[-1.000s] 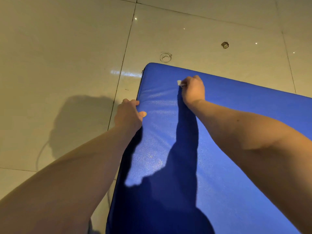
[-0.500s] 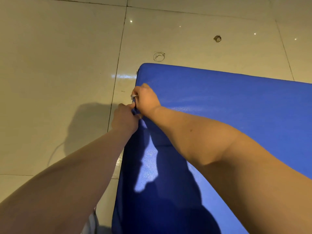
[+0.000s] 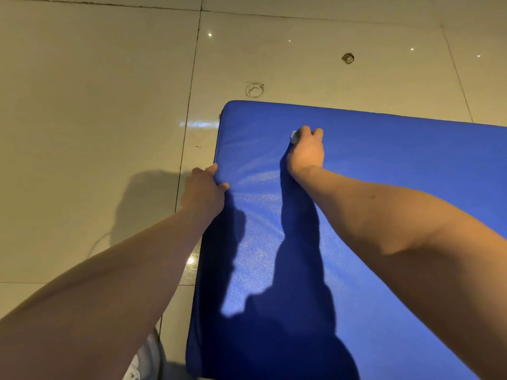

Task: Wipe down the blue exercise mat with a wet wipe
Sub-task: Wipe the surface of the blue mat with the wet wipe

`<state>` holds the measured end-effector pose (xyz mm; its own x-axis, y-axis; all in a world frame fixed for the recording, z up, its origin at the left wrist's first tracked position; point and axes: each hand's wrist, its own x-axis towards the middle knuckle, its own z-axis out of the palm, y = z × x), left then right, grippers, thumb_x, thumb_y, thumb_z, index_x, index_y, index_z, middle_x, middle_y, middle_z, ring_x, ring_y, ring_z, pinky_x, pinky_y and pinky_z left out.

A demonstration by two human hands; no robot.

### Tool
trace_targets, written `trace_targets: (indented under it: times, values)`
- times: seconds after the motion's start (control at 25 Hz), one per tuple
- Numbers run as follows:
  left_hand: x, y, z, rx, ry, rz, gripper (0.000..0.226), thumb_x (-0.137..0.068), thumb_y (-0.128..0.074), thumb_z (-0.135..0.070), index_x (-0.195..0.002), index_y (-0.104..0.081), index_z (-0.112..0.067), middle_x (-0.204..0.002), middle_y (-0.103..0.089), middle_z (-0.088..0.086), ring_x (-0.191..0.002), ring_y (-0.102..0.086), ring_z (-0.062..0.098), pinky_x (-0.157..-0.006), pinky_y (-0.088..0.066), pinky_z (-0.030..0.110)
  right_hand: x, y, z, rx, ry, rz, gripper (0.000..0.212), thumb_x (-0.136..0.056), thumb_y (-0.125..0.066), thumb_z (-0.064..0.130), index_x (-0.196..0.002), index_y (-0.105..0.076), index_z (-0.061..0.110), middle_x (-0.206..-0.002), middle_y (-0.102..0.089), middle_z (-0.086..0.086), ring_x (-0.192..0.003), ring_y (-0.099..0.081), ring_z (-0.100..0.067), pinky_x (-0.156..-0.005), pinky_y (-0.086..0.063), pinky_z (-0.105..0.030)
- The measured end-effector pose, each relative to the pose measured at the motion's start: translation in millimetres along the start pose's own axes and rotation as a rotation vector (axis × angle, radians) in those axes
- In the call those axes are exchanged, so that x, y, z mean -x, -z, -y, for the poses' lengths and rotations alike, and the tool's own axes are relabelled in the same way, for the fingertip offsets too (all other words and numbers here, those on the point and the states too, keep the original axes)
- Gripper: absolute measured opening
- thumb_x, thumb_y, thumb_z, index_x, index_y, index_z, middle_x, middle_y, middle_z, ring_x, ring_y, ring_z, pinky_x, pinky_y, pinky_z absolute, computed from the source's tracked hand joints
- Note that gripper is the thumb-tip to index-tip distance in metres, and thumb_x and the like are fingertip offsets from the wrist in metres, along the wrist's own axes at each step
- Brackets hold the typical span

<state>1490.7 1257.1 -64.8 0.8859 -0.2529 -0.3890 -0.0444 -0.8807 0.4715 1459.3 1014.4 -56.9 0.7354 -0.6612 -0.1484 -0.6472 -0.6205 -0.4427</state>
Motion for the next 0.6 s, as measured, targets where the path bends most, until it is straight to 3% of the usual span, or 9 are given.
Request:
trace_targets:
  times: [0.12, 0.36, 0.48, 0.6]
  values:
    - [2.8, 4.1, 3.0, -0.024, -0.028, 0.025, 0.04, -0.089, -0.066, -0.029, -0.128, -0.06, -0.018, -0.109, -0.059, 0.012, -0.098, -0.06, 0.036, -0.087, -0.053, 0.047, 17.5, -26.0, 43.4, -0.024, 0.075, 0.097, 0.029, -0.088, -0.052, -0.001, -0.116, -0.058, 0.006, -0.125, -0.043, -0.014, -0.08, -0.049, -0.032, -0.076, -0.042, -0.034]
    - [16.6, 6.9, 8.2, -0.001, -0.056, 0.0, 0.018, -0.085, -0.072, -0.02, -0.1, -0.066, -0.014, -0.094, -0.068, 0.005, -0.087, -0.063, 0.031, -0.072, -0.047, 0.036, 58.6, -59.6, 94.5, -0.031, 0.437, 0.342, 0.018, -0.091, -0.048, -0.004, -0.103, -0.061, -0.002, -0.115, -0.046, -0.018, -0.093, -0.056, -0.041, -0.082, -0.049, -0.047]
    - [17.6, 5.8, 10.4, -0.026, -0.066, -0.013, 0.024, -0.087, -0.071, -0.024, -0.11, -0.068, -0.016, -0.101, -0.07, 0.006, -0.093, -0.063, 0.033, -0.076, -0.048, 0.036, 46.2, -41.1, 73.8, 0.005, 0.457, 0.353, 0.016, -0.09, -0.053, -0.001, -0.102, -0.063, 0.003, -0.116, -0.047, -0.016, -0.09, -0.056, -0.039, -0.079, -0.048, -0.039]
    - [19.0, 5.6, 10.9, -0.027, -0.028, 0.007, 0.04, -0.09, -0.069, -0.029, -0.129, -0.065, -0.019, -0.116, -0.07, 0.005, -0.105, -0.064, 0.032, -0.09, -0.053, 0.04, 26.1, -18.3, 30.8, 0.01, 0.256, 0.236, 0.018, -0.091, -0.052, 0.001, -0.104, -0.065, 0.005, -0.113, -0.048, -0.011, -0.09, -0.057, -0.034, -0.075, -0.039, -0.029]
